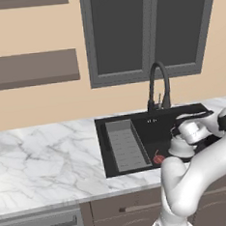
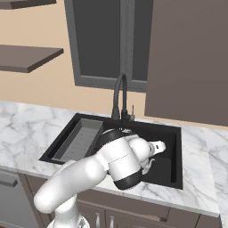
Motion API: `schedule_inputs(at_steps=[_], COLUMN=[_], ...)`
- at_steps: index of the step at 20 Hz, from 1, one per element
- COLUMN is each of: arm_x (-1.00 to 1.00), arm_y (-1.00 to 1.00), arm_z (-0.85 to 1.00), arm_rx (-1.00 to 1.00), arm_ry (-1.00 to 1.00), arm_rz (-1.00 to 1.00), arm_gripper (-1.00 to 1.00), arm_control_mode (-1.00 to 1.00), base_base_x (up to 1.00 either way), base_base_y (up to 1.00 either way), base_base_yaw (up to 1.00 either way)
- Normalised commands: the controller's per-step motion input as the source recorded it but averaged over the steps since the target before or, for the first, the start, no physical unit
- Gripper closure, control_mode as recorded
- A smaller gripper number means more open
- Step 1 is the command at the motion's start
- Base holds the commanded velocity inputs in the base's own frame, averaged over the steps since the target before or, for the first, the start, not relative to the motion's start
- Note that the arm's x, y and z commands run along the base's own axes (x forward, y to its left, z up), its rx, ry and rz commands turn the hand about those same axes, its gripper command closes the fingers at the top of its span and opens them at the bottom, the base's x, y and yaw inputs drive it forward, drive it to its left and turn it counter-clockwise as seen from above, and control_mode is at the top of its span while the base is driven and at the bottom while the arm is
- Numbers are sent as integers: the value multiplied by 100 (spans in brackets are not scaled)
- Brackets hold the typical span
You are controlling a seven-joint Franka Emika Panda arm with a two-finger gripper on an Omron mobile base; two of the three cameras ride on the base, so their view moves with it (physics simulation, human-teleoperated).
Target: Open the cabinet, pick the kettle from the cabinet, and place it in the sink.
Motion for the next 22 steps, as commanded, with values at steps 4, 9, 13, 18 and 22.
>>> schedule_inputs(at_steps=[4,9,13,18,22], arm_x=[14,16,16,16,15], arm_y=[-3,-7,-10,-10,-14], arm_z=[-14,-13,-12,-10,-7], arm_rx=[0,0,0,0,0], arm_ry=[0,0,0,0,0], arm_rz=[0,0,0,0,0], arm_gripper=[100,100,100,100,100], arm_control_mode=[-100,-100,-100,-100,-100], base_base_x=[0,0,0,0,0], base_base_y=[0,0,0,0,0], base_base_yaw=[0,0,0,0,0])
